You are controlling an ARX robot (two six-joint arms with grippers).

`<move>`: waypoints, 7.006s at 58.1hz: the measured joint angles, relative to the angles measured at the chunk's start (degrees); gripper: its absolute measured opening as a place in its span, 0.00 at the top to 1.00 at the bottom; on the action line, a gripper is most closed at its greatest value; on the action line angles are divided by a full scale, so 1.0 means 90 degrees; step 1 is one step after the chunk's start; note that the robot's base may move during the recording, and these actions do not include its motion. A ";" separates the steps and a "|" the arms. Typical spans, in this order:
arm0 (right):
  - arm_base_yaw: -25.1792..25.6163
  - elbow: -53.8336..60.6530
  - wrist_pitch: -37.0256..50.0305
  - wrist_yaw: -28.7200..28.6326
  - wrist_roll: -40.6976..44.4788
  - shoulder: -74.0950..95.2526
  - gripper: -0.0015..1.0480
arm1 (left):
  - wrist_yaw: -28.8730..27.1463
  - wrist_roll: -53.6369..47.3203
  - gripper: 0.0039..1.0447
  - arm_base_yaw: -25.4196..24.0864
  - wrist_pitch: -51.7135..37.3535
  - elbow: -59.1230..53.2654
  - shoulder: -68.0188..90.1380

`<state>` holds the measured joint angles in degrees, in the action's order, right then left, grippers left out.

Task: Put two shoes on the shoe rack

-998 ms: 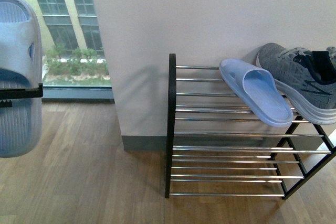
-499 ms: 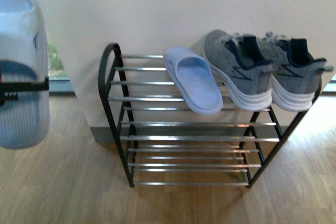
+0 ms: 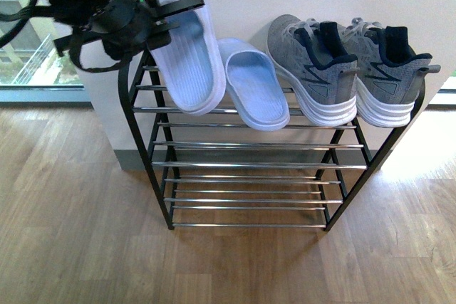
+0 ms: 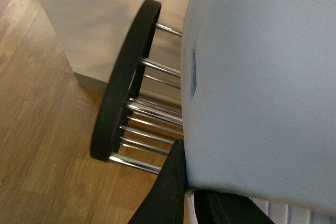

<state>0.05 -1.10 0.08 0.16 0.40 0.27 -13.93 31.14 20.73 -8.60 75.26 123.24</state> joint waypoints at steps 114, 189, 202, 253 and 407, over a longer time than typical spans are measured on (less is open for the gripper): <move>0.0000 0.0000 0.0000 0.0000 0.0000 0.0000 0.09 | 0.0194 -0.3383 0.45 -0.0952 -0.5472 -0.2744 -0.1171; 0.0000 0.0000 0.0000 -0.0002 0.0000 0.0000 0.09 | 0.1547 -0.3412 0.99 -0.2280 -0.4641 -0.8038 -0.7681; 0.0000 0.0000 0.0000 0.0000 0.0000 0.0000 0.09 | 0.1547 -0.3412 0.99 -0.2280 -0.3789 -0.8199 -0.8733; 0.0000 0.0000 0.0000 -0.0002 0.0000 0.0000 0.09 | 0.1547 -0.3412 0.99 -0.2280 -0.0804 -0.8276 -1.1936; 0.0000 0.0000 -0.0005 -0.0017 -0.0002 -0.0002 0.09 | 0.1547 -0.3432 0.09 -0.2285 0.0957 -0.8274 -1.3593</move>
<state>0.05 -1.10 0.03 0.01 0.38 0.25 -0.01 0.25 0.16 0.01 0.80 0.91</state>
